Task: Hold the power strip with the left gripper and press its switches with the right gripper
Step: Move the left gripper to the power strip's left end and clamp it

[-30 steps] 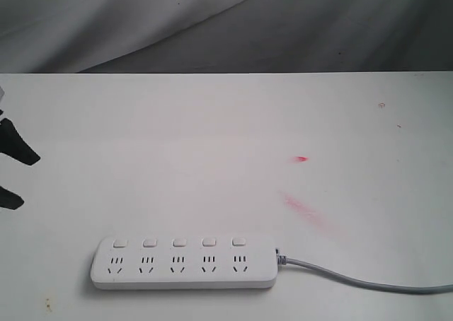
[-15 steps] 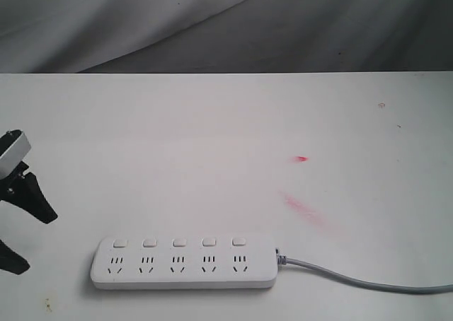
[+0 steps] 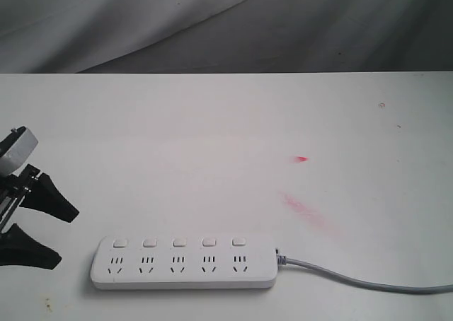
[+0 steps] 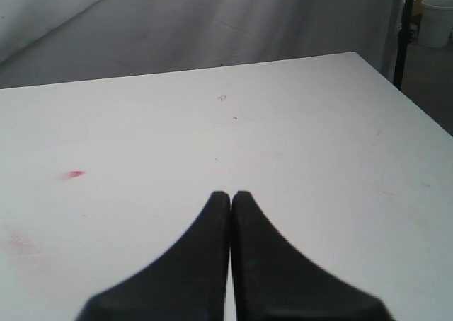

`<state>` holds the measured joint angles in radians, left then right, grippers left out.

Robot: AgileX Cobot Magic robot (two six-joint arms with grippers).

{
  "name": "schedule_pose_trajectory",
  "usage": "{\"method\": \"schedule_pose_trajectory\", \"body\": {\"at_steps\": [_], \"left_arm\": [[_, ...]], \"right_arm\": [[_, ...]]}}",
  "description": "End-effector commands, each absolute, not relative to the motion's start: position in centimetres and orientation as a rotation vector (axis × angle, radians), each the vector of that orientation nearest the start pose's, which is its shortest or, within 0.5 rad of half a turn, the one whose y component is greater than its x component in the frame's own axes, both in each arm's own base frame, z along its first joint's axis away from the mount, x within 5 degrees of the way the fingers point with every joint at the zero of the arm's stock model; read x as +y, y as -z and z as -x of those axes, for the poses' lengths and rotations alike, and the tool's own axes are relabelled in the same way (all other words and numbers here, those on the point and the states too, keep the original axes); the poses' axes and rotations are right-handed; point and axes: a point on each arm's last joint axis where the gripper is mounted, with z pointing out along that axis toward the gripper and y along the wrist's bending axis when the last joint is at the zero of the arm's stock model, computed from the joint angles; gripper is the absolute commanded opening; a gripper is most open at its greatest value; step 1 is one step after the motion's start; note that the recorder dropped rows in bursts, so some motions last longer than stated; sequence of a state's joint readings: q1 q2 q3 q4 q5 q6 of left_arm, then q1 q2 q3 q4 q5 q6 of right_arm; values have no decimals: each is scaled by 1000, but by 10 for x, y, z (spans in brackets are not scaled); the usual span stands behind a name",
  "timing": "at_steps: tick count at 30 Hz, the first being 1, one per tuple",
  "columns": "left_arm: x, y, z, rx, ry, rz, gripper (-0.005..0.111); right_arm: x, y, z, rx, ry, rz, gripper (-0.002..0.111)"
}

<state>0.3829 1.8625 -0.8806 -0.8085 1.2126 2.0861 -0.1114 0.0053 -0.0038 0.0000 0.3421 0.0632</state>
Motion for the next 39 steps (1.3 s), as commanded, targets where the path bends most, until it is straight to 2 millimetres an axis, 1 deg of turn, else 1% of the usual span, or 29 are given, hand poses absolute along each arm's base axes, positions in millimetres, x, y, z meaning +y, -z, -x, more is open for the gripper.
{"method": "schedule_pose_trajectory", "body": {"at_steps": [1,6,7,10,12,17,20,30,34,39], "left_arm": [[39,-140,-270,2081,944,-1399,80],[39,-139,-269,2082,944,-1445,80],[37,-137,-267,2080,946,-1489,80],[29,-127,-271,2106,780,-1697,80],[20,-124,-275,2089,715,-1786,80],[1,-126,-278,2052,740,-1774,80],[-5,-127,-280,2042,745,-1765,80],[-23,-125,-281,1999,731,-1835,80],[-26,-124,-281,1996,740,-1845,80],[-26,-111,-280,2019,790,-1844,80]], "right_arm": [[-6,-183,-53,1808,40,-166,0],[-6,-183,-53,1808,40,-166,0],[-6,-183,-53,1808,40,-166,0],[-6,-183,-53,1808,40,-166,0],[-6,-183,-53,1808,40,-166,0],[-6,-183,-53,1808,40,-166,0],[-6,-183,-53,1808,40,-166,0],[-6,-183,-53,1808,40,-166,0],[-6,-183,-53,1808,40,-166,0],[-6,-183,-53,1808,40,-166,0]]}}
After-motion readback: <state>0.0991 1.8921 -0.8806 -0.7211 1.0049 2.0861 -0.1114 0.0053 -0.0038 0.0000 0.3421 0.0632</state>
